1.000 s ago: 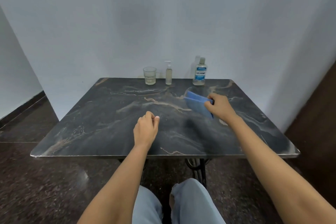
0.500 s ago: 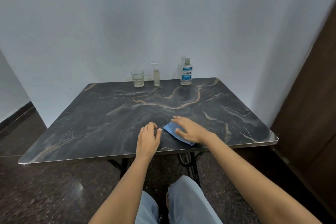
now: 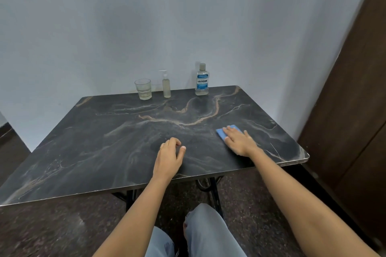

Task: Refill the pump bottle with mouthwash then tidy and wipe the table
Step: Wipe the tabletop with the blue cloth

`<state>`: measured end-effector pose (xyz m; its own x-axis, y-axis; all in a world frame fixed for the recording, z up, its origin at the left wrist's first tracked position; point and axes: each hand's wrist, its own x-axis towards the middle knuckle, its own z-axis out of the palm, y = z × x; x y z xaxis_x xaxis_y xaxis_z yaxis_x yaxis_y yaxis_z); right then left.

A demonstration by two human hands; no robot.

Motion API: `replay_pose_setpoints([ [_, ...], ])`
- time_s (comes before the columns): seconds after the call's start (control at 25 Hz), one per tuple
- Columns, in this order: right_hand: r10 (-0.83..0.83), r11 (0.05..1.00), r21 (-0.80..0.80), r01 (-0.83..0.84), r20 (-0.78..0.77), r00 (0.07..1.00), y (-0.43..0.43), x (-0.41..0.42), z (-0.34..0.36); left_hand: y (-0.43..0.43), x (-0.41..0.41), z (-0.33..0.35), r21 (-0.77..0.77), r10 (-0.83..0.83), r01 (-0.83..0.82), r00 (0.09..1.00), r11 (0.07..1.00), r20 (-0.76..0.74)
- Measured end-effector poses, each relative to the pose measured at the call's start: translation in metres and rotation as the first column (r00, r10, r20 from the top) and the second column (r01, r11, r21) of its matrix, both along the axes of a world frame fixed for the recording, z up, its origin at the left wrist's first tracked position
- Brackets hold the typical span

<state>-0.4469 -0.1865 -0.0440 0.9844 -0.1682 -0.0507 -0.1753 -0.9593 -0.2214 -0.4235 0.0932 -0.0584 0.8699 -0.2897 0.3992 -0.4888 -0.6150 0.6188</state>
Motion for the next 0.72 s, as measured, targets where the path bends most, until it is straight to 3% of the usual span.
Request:
replay_pose_setpoints([
  [0.12,-0.260,0.966,0.027,0.259,0.025,0.965,-0.030,-0.006,-0.004,-0.007,0.006,0.002,0.061,-0.040,0.038,0.999,0.997,0.020],
  [0.2,-0.304,0.953,0.030,0.303,0.030,0.952,-0.019,-0.002,-0.003,-0.009,0.007,0.000,0.097,-0.058,0.055,0.998,0.994,0.026],
  [0.28,-0.214,0.976,-0.021,0.215,0.041,0.976,0.013,0.002,-0.006,-0.011,0.008,-0.005,0.120,-0.060,0.057,0.998,0.991,0.020],
  [0.36,-0.012,0.998,-0.055,0.015,0.047,0.999,0.055,0.000,-0.011,-0.012,0.009,-0.009,0.114,-0.036,0.034,0.999,0.993,0.009],
  [0.44,0.210,0.977,-0.048,-0.208,0.027,0.977,0.082,0.002,-0.010,-0.011,0.011,-0.010,0.084,0.001,-0.002,1.000,0.996,0.014],
  [0.52,0.308,0.951,-0.038,-0.308,-0.010,0.951,0.081,0.018,-0.005,-0.004,0.014,-0.007,0.068,0.041,-0.042,0.999,0.997,0.018],
  [0.6,0.260,0.965,-0.033,-0.261,-0.042,0.965,0.061,0.042,-0.001,0.015,0.022,-0.003,0.081,0.083,-0.086,0.996,0.993,0.042],
  [0.72,0.026,0.999,-0.039,-0.028,-0.037,0.999,0.016,0.066,0.000,0.064,0.038,0.003,0.076,0.192,-0.197,0.979,0.977,0.068],
])
